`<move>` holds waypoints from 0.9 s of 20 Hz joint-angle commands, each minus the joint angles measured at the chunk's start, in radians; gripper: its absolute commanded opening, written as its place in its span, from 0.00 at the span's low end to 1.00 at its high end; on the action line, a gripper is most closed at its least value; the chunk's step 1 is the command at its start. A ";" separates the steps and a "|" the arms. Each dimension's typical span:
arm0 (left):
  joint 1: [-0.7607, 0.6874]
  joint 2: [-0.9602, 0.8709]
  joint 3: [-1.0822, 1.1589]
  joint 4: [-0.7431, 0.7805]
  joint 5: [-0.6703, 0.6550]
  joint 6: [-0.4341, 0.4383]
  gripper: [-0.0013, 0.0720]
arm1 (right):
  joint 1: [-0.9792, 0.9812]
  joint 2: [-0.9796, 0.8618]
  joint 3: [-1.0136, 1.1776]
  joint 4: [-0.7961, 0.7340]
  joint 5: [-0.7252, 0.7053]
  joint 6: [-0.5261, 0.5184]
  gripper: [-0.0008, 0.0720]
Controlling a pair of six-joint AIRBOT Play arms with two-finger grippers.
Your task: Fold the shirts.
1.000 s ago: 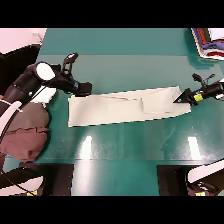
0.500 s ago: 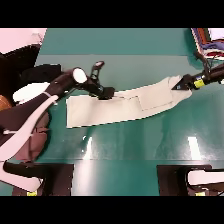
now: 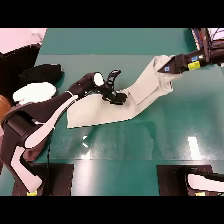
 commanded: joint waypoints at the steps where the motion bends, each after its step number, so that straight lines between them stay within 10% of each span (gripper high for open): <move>1: 0.005 -0.010 0.010 0.019 0.000 -0.003 0.05 | 0.111 0.006 0.061 0.008 -0.020 0.020 0.02; 13: 0.472 0.452 0.043 0.271 -0.270 0.032 0.05 | 0.618 -0.312 0.204 0.033 -0.304 -0.034 0.05; 17: 0.601 0.585 0.043 0.299 -0.338 0.055 0.05 | 0.762 -0.516 0.424 -0.092 -0.357 -0.034 0.96; 18: 0.622 0.605 0.043 0.307 -0.351 0.058 0.05 | 0.768 -0.529 0.434 -0.108 -0.346 -0.034 0.98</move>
